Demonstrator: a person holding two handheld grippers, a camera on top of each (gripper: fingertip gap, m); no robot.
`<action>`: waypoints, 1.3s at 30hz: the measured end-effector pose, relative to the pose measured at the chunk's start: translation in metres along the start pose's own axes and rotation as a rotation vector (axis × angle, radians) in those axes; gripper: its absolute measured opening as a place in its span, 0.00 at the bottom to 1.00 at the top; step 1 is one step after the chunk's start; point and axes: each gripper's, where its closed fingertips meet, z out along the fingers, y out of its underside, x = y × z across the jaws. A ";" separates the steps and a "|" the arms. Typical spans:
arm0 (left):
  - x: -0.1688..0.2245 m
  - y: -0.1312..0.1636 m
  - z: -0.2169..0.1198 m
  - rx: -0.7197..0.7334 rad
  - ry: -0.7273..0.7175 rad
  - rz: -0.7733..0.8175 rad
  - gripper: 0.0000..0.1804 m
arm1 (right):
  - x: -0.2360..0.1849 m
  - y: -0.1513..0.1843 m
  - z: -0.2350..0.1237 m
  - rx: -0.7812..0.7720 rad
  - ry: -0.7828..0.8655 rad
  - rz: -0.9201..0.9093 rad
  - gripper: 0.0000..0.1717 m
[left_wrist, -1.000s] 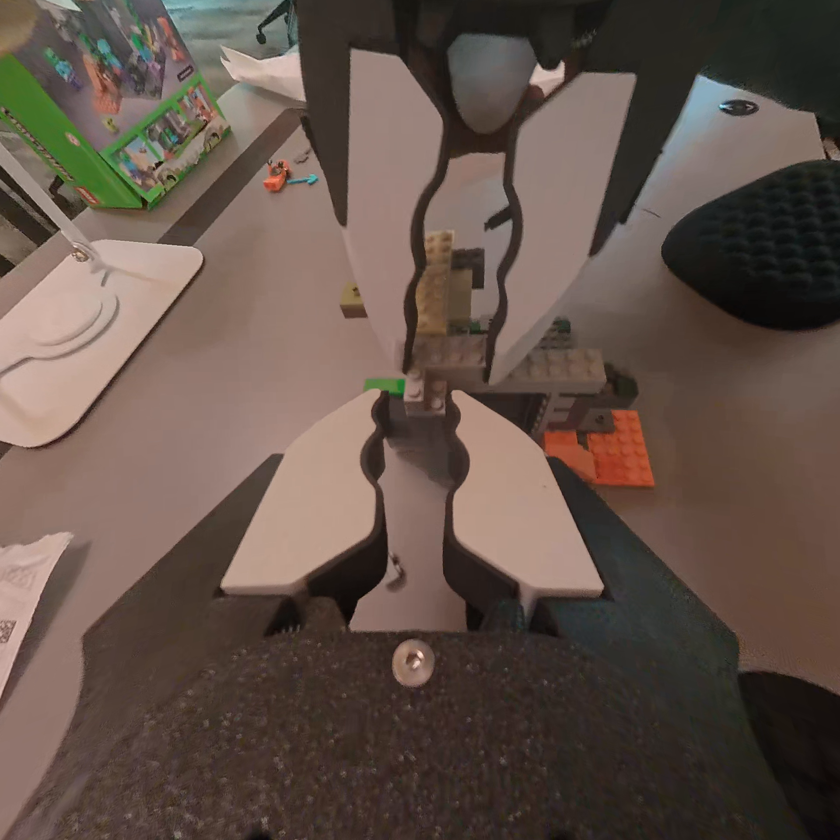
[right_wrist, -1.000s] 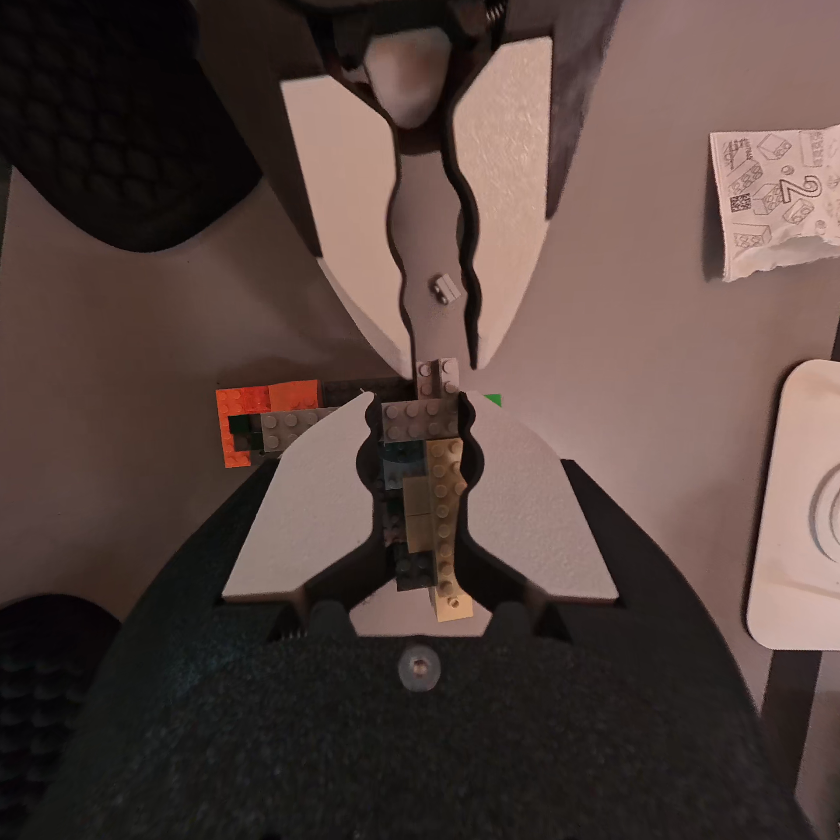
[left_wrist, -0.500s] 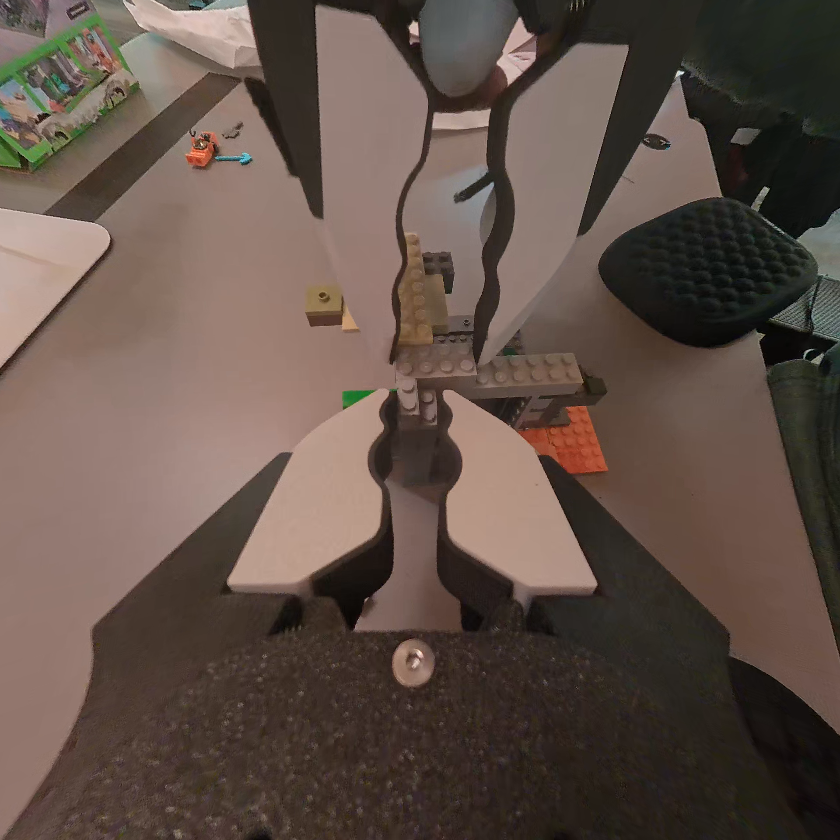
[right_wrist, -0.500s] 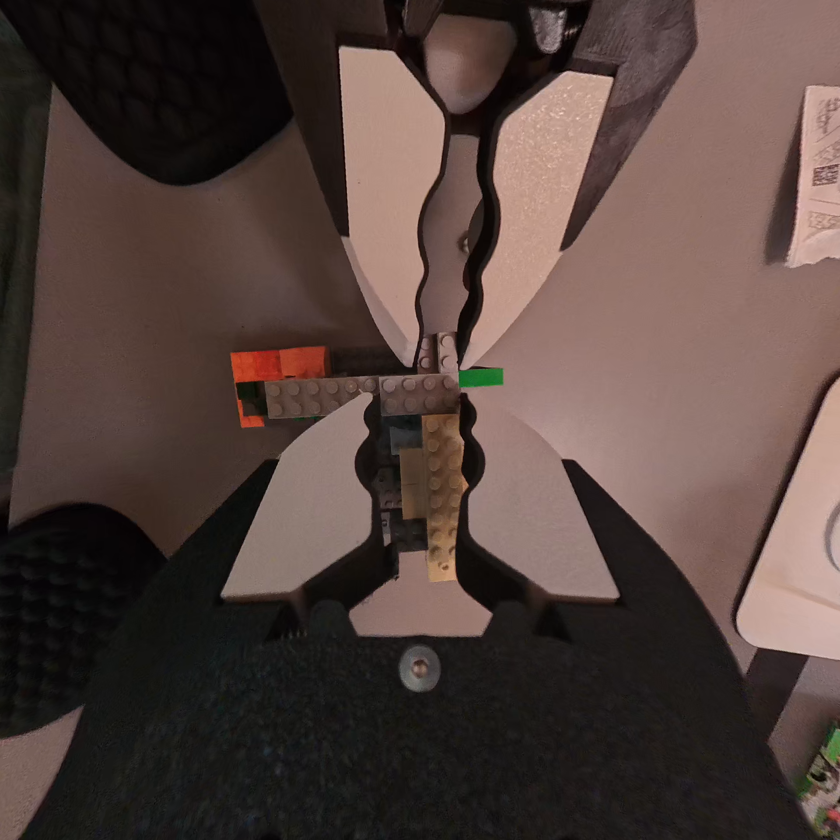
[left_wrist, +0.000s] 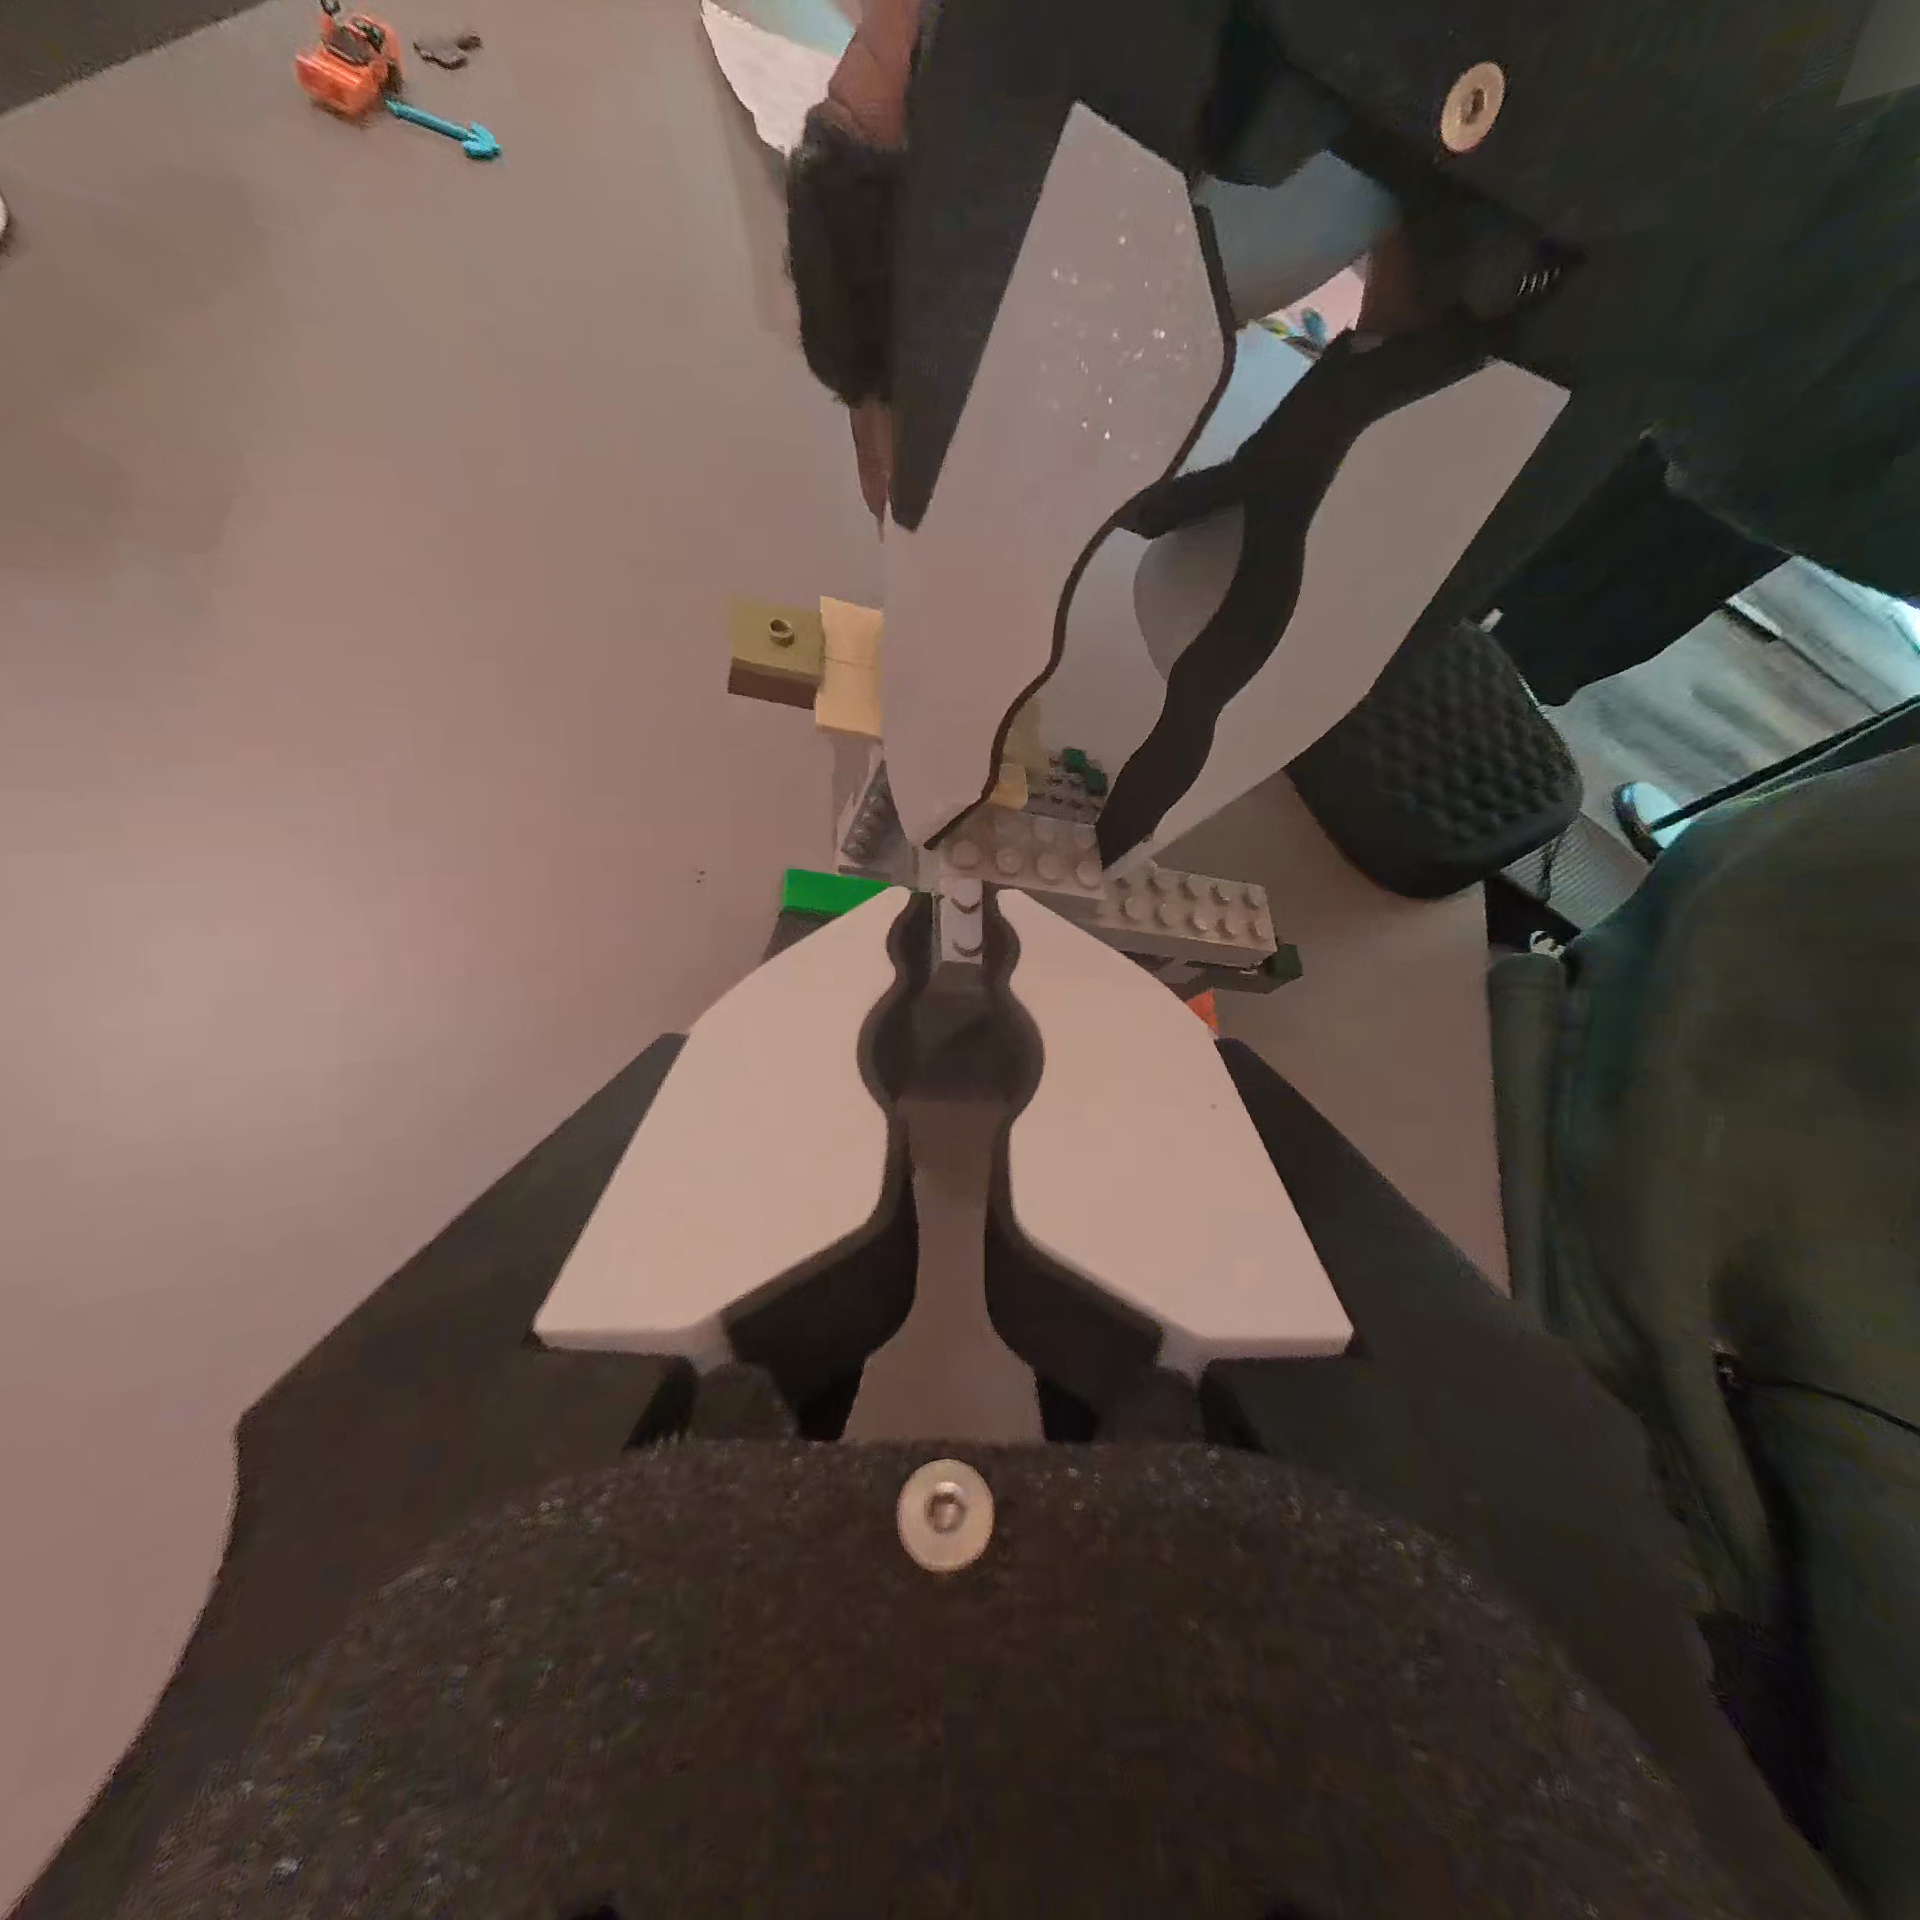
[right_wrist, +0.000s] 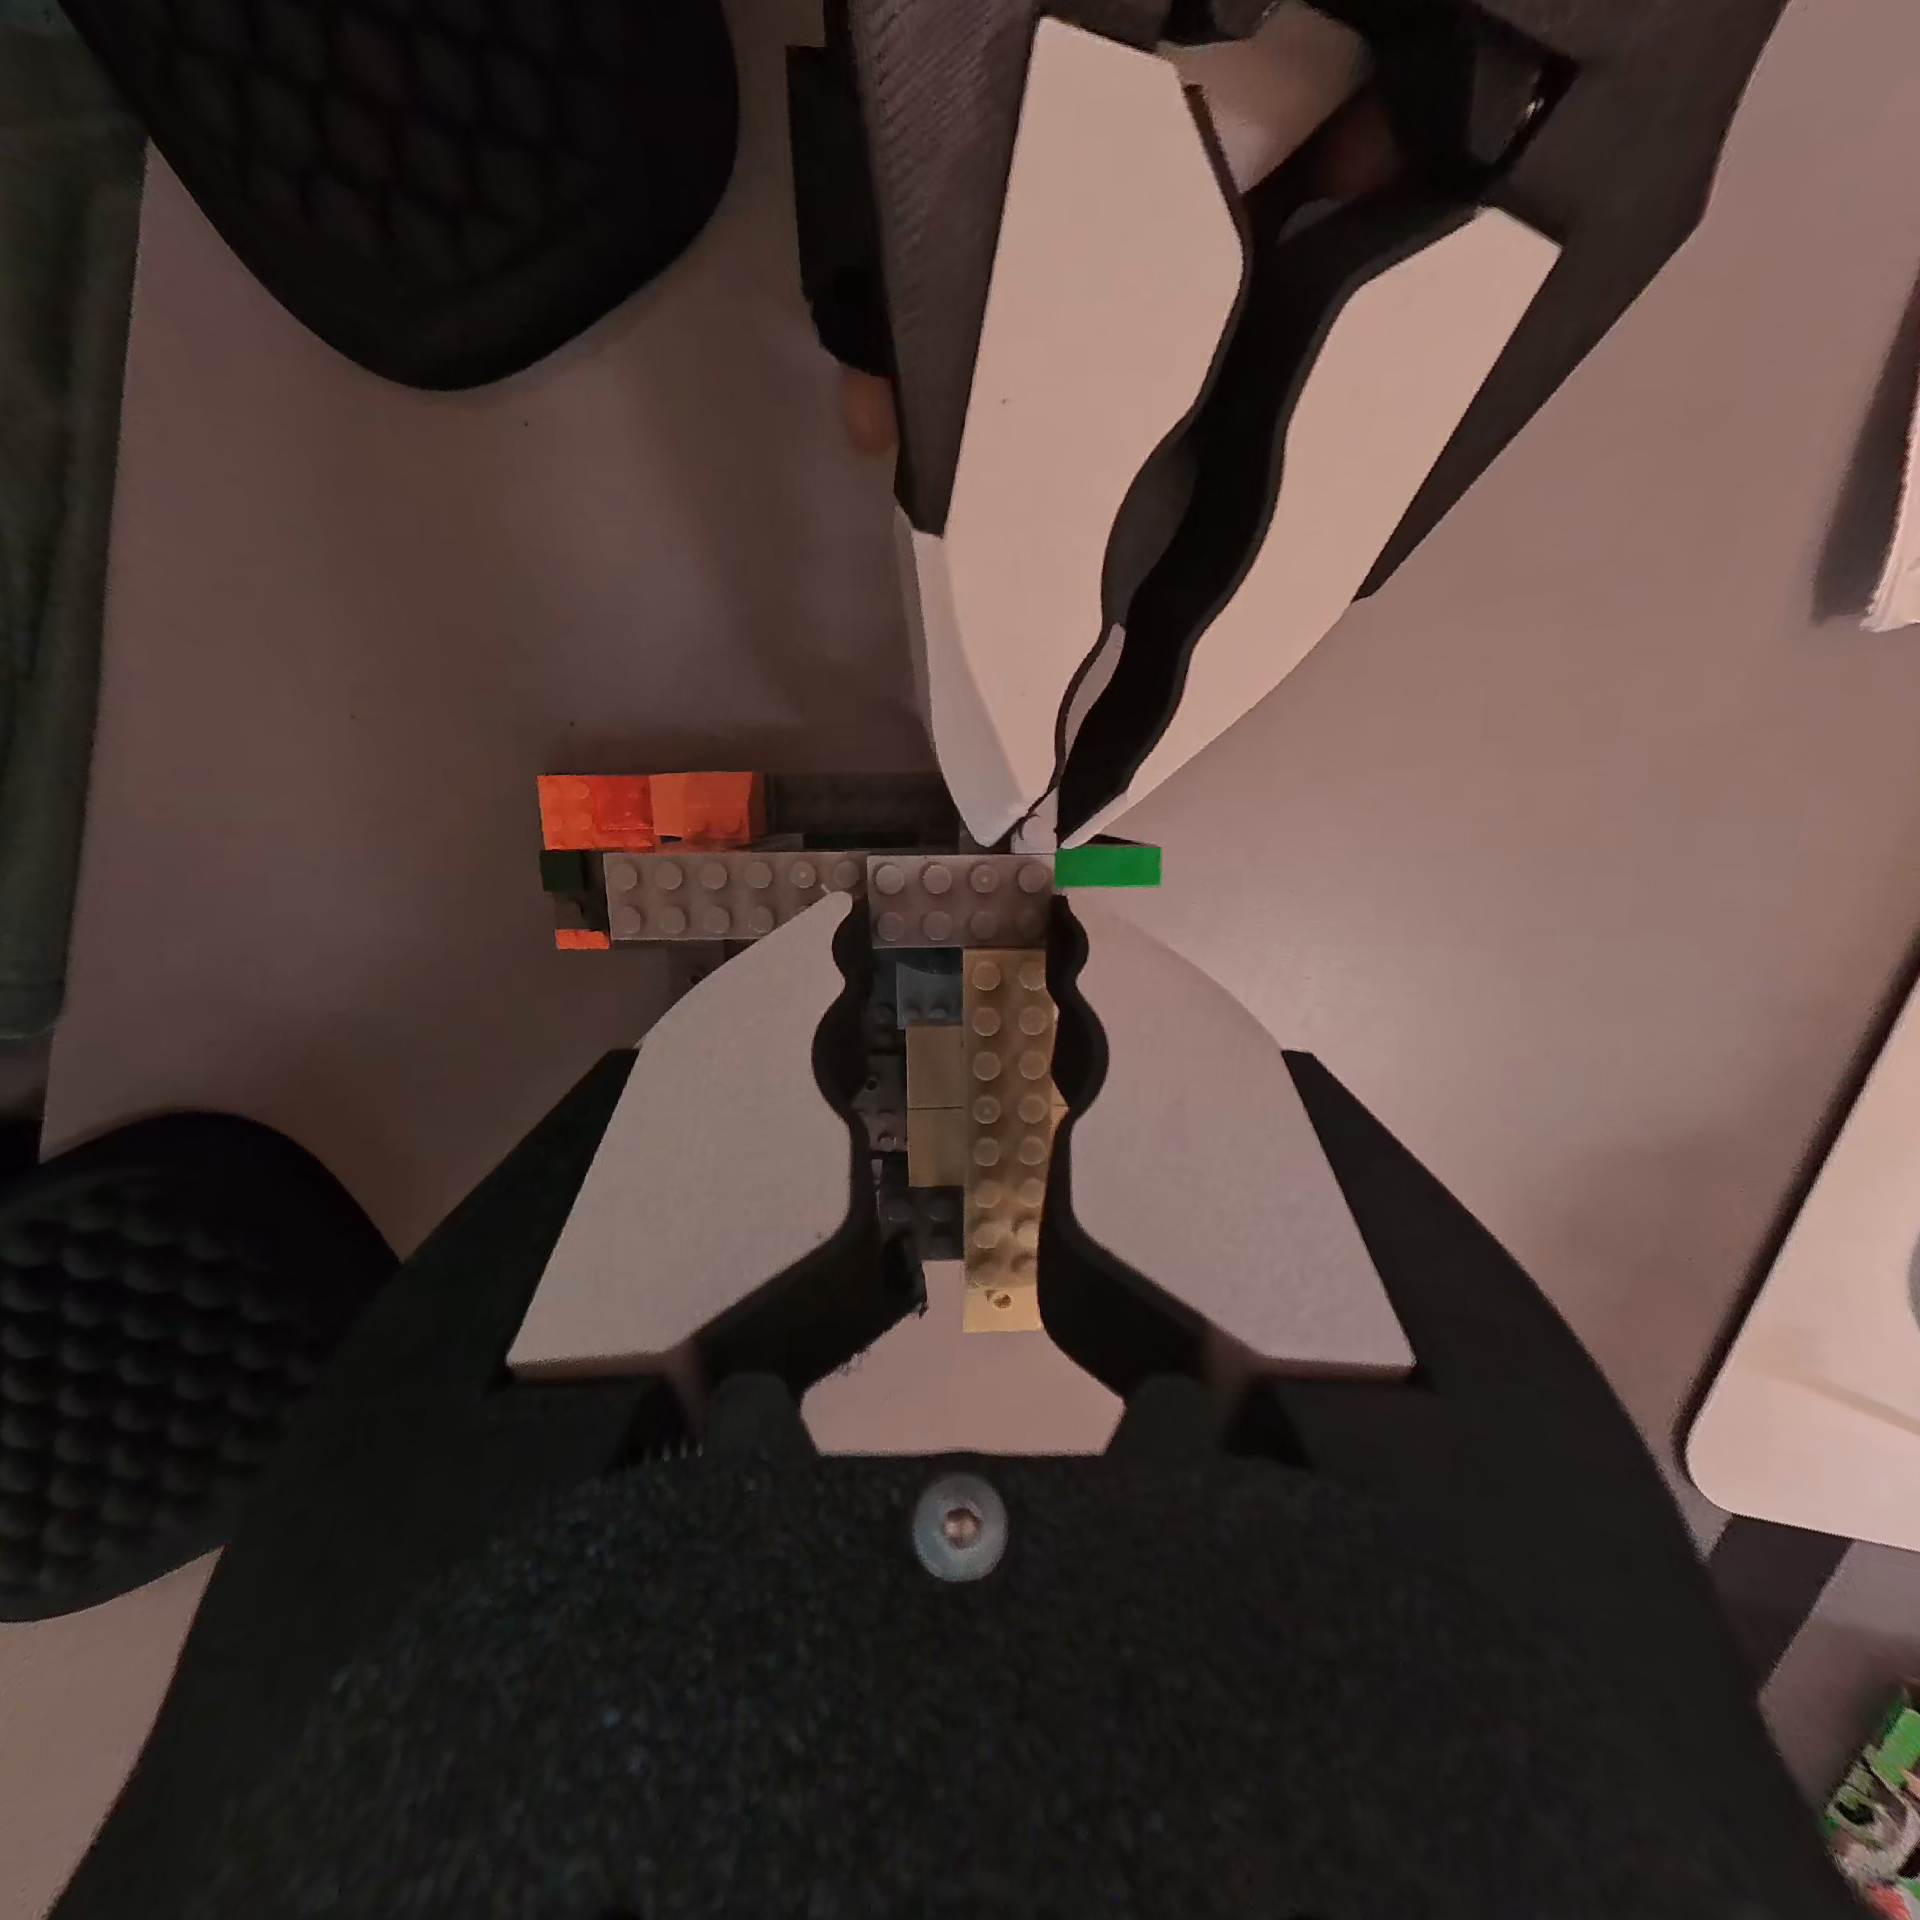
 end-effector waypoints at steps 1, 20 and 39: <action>0.000 0.000 0.000 0.005 0.002 -0.010 0.05 | 0.000 0.000 0.000 0.003 0.000 -0.002 0.19; -0.009 0.029 -0.017 -0.060 -0.271 0.231 0.23 | 0.000 -0.002 0.000 0.036 0.018 0.021 0.19; 0.008 -0.007 0.018 -0.002 -0.182 0.287 0.19 | 0.005 0.044 -0.026 0.005 0.087 0.091 0.35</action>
